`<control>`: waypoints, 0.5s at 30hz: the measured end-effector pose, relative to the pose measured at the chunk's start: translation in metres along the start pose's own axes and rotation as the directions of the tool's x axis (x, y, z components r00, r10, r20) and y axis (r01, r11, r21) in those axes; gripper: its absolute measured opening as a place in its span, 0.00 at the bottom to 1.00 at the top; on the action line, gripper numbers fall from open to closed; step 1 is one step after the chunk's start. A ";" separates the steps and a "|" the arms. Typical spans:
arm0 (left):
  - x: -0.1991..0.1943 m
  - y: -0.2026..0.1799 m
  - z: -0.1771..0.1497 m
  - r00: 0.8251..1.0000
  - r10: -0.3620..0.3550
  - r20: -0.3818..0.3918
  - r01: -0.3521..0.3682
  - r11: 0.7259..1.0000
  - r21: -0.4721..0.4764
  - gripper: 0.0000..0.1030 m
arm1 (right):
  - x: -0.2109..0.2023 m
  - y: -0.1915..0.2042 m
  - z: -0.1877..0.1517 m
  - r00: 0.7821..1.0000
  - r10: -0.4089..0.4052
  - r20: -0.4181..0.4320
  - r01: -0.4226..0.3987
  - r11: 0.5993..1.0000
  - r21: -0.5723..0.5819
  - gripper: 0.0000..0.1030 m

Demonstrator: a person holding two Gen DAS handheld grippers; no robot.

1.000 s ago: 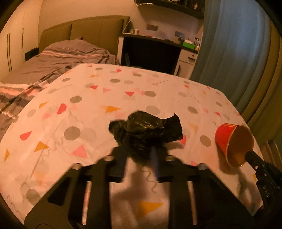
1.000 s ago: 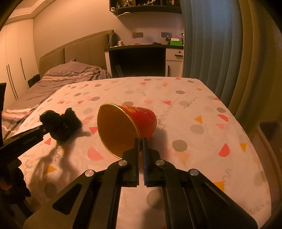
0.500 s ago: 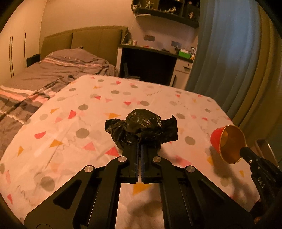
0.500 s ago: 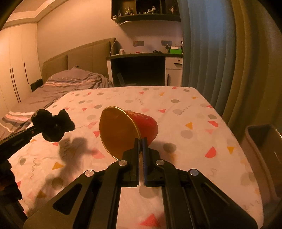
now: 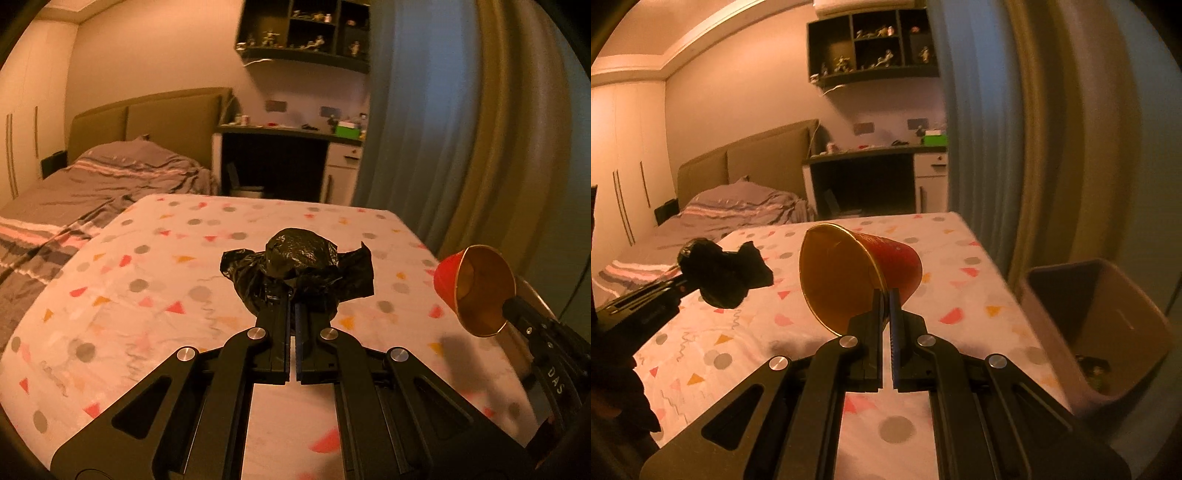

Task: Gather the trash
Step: 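Carry the black cloth and red cup over the grey bin with both tools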

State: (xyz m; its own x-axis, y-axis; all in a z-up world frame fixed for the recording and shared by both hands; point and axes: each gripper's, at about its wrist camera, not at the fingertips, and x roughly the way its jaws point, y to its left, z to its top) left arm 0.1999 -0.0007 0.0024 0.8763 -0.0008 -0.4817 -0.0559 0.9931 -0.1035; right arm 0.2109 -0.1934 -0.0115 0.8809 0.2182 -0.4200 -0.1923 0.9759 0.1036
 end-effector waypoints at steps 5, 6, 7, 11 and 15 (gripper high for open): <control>-0.009 -0.047 -0.006 0.998 -0.060 0.011 0.059 0.997 0.057 0.00 | -0.023 -0.029 -0.006 0.999 -0.039 0.025 0.039 0.999 0.027 0.04; -0.009 -0.056 -0.006 0.997 -0.074 0.012 0.073 0.995 0.069 0.00 | -0.027 -0.035 -0.007 0.998 -0.048 0.029 0.047 0.998 0.034 0.04; -0.010 -0.063 -0.007 0.996 -0.084 0.013 0.083 0.994 0.076 0.00 | -0.031 -0.042 -0.008 0.998 -0.057 0.033 0.056 0.998 0.042 0.04; -0.010 -0.098 -0.009 0.991 -0.132 0.011 0.130 0.985 0.112 0.00 | -0.040 -0.068 -0.010 0.994 -0.096 0.046 0.093 0.993 0.073 0.04; -0.006 -0.136 -0.012 0.982 -0.190 0.004 0.187 0.970 0.154 0.00 | -0.051 -0.095 -0.013 0.987 -0.146 0.061 0.139 0.985 0.104 0.04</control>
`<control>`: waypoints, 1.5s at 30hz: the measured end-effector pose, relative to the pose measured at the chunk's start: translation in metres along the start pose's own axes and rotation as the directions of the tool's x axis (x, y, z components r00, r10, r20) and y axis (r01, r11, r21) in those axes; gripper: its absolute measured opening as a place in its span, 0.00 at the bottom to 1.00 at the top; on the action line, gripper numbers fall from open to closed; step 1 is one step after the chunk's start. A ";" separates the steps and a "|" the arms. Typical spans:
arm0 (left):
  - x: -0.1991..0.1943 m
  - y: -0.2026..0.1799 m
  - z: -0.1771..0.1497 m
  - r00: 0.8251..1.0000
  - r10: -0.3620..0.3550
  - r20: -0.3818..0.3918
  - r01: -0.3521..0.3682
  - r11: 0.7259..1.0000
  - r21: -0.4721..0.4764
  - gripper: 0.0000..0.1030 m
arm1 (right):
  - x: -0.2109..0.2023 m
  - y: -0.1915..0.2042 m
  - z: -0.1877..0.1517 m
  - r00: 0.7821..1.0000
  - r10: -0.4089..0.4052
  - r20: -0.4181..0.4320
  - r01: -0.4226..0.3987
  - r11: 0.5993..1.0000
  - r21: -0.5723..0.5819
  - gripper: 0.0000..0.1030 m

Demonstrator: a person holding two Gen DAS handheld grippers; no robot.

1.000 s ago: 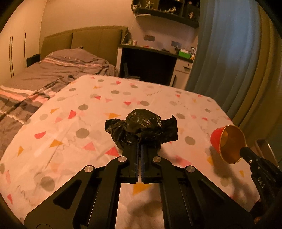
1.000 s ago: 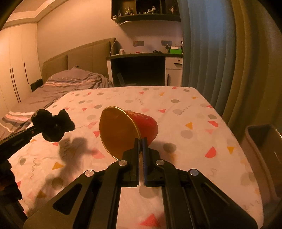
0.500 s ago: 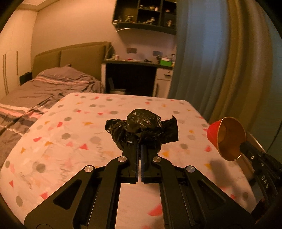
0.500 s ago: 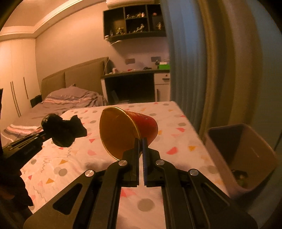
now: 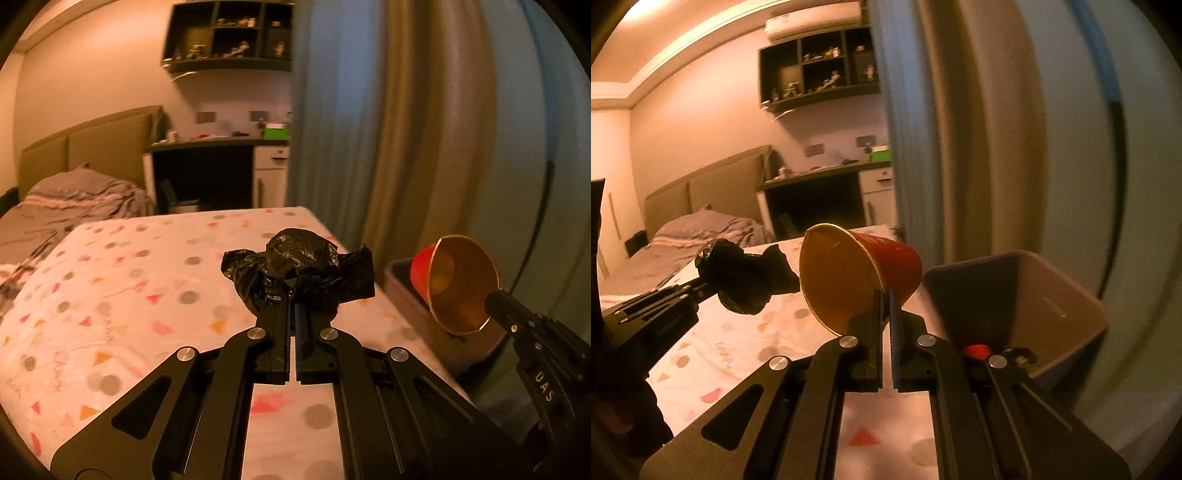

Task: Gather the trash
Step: 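Carry the black cloth and red cup over the grey bin with both tools, then open both tools to drop the cloth and cup into the bin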

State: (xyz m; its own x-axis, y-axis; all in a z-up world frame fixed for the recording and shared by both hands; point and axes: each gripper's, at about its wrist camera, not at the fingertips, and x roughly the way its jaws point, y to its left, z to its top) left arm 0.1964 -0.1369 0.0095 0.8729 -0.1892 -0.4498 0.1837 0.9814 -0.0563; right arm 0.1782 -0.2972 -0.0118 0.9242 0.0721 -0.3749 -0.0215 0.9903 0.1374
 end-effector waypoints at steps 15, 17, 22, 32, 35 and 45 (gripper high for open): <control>0.060 -0.110 -0.002 0.979 -0.203 -0.028 0.204 0.974 0.098 0.01 | 0.002 -0.101 -0.009 0.975 -0.221 0.002 0.220 0.972 0.079 0.04; 0.069 -0.120 -0.005 0.976 -0.213 -0.038 0.216 0.970 0.110 0.01 | 0.007 -0.112 -0.012 0.972 -0.235 -0.012 0.235 0.968 0.089 0.04; 0.094 -0.136 -0.011 0.966 -0.247 -0.072 0.253 0.961 0.108 0.01 | 0.021 -0.128 -0.018 0.967 -0.251 -0.049 0.255 0.961 0.111 0.04; 0.122 -0.161 -0.025 0.953 -0.270 -0.140 0.288 0.949 0.128 0.01 | 0.045 -0.137 -0.023 0.961 -0.260 -0.098 0.269 0.959 0.091 0.04; 0.126 -0.166 -0.028 0.947 -0.282 -0.155 0.302 0.945 0.128 0.01 | 0.048 -0.139 -0.024 0.959 -0.263 -0.109 0.273 0.958 0.089 0.04; 0.137 -0.169 -0.035 0.932 -0.303 -0.197 0.330 0.936 0.120 0.22 | 0.060 -0.148 -0.026 0.956 -0.256 -0.142 0.269 0.959 0.083 0.04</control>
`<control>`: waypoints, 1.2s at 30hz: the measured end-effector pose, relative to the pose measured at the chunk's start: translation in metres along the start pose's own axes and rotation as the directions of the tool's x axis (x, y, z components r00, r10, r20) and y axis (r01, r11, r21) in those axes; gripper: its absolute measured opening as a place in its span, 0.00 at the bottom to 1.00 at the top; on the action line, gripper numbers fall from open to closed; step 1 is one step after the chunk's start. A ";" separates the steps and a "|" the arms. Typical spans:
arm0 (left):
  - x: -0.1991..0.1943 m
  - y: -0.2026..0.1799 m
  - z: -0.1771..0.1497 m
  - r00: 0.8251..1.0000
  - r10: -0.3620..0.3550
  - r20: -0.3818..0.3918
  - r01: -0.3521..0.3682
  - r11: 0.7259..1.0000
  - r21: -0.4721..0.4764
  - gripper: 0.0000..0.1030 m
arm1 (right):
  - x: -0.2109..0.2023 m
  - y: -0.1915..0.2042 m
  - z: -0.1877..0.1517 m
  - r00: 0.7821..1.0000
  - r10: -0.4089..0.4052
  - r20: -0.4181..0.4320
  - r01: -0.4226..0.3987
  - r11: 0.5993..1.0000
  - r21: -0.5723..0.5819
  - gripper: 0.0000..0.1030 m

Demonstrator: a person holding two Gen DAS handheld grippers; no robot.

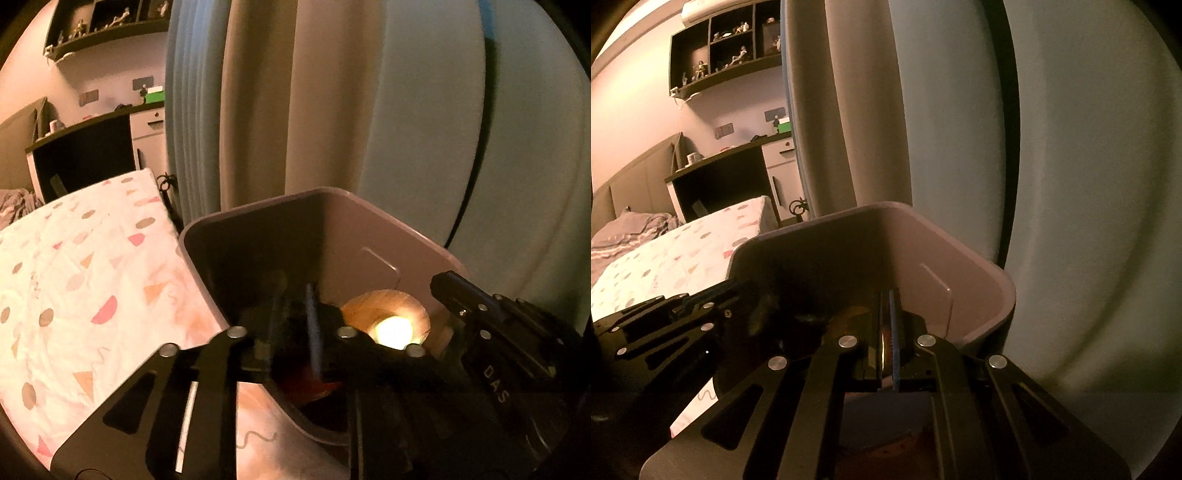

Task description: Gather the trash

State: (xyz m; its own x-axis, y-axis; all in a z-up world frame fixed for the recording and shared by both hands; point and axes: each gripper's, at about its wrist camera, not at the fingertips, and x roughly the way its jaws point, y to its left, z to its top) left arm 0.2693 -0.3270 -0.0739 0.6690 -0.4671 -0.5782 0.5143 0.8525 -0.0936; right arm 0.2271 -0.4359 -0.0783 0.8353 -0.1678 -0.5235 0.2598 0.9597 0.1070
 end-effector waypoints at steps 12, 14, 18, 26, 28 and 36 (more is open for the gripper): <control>-0.020 0.023 -0.001 0.997 0.076 0.019 -0.075 0.996 -0.049 0.81 | -0.008 0.007 -0.005 1.000 -0.001 0.013 0.001 1.000 0.002 0.50; -0.027 0.027 -0.004 0.995 0.102 0.019 -0.101 0.994 -0.049 0.84 | -0.015 0.010 -0.006 1.000 -0.001 0.022 0.001 1.000 -0.001 0.65; -0.051 0.036 -0.012 0.985 0.166 0.037 -0.164 0.986 -0.036 0.86 | -0.032 0.019 -0.008 0.998 -0.012 0.060 0.013 1.000 -0.015 0.79; -0.122 0.060 -0.030 0.957 0.267 0.111 -0.257 0.962 -0.095 0.94 | -0.071 0.045 -0.014 0.995 -0.006 0.103 0.011 0.999 -0.046 0.93; -0.135 0.065 -0.035 0.959 0.264 0.106 -0.252 0.961 -0.114 0.94 | -0.083 0.052 -0.017 0.993 -0.008 0.117 0.013 0.999 -0.045 0.93; -0.188 0.083 -0.064 0.945 0.310 0.103 -0.295 0.945 -0.140 0.94 | -0.135 0.080 -0.031 0.988 -0.007 0.157 0.015 0.999 -0.049 0.93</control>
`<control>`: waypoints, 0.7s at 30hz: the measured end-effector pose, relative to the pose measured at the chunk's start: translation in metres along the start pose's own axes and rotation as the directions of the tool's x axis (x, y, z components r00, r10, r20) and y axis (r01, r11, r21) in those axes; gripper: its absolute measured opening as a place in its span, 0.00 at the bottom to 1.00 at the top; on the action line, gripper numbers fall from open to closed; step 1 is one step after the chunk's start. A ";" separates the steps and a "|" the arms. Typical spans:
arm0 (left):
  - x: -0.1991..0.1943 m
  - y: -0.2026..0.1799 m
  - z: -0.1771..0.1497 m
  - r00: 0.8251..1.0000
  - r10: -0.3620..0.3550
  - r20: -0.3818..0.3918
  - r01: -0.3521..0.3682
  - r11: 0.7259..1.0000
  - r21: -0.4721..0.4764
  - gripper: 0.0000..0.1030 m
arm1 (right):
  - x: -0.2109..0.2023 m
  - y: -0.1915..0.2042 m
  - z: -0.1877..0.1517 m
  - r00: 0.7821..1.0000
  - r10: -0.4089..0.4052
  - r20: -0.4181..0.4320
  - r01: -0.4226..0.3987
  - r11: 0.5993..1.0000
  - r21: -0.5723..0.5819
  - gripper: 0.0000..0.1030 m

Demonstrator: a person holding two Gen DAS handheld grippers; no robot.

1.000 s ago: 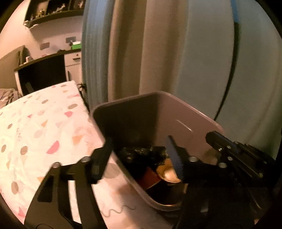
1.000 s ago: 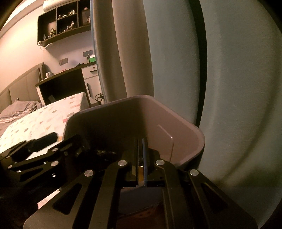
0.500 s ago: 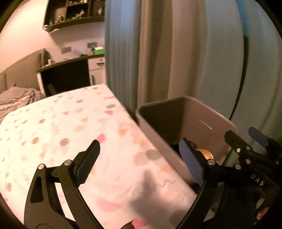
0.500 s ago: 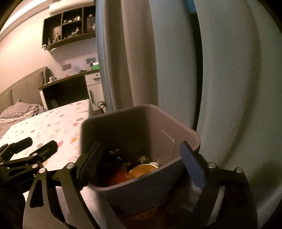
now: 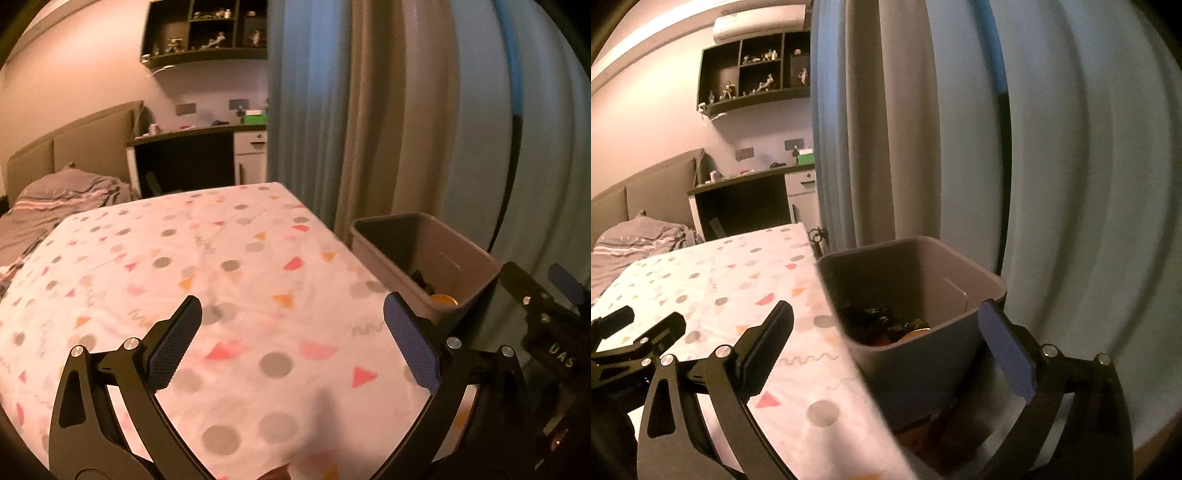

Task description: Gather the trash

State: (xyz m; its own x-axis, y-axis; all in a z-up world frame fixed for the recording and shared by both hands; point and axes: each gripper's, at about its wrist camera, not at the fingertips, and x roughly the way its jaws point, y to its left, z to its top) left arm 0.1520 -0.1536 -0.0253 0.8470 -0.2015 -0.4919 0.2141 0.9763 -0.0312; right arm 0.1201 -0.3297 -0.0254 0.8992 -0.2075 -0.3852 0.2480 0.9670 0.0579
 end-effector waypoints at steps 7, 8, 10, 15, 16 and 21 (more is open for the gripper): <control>-0.041 0.028 -0.012 0.999 0.037 0.032 -0.036 0.999 -0.032 0.94 | -0.034 0.024 -0.012 1.000 -0.004 -0.001 0.004 1.000 -0.019 0.93; -0.045 0.029 -0.013 0.998 0.040 0.038 -0.039 0.999 -0.032 0.94 | -0.037 0.027 -0.014 1.000 -0.005 -0.003 0.005 1.000 -0.023 0.93; -0.054 0.032 -0.017 0.998 0.049 0.049 -0.048 0.998 -0.033 0.94 | -0.044 0.034 -0.018 1.000 -0.004 -0.009 0.004 0.999 -0.033 0.93; -0.068 0.036 -0.026 0.997 0.046 0.058 -0.044 0.998 -0.033 0.94 | -0.060 0.048 -0.025 1.000 -0.006 0.005 0.007 0.999 -0.054 0.93; -0.071 0.038 -0.028 0.997 0.048 0.058 -0.046 0.998 -0.034 0.94 | -0.062 0.050 -0.026 1.000 -0.006 0.010 0.007 0.998 -0.059 0.93; -0.078 0.047 -0.033 0.996 0.064 0.060 -0.061 0.996 -0.059 0.94 | -0.072 0.058 -0.027 0.999 -0.009 0.041 0.012 0.997 -0.082 0.93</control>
State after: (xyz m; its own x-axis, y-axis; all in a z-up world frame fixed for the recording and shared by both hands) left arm 0.0798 -0.0896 -0.0166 0.8868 -0.1427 -0.4395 0.1334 0.9897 -0.0522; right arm 0.0601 -0.2549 -0.0193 0.9111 -0.2219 -0.3473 0.2284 0.9733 -0.0228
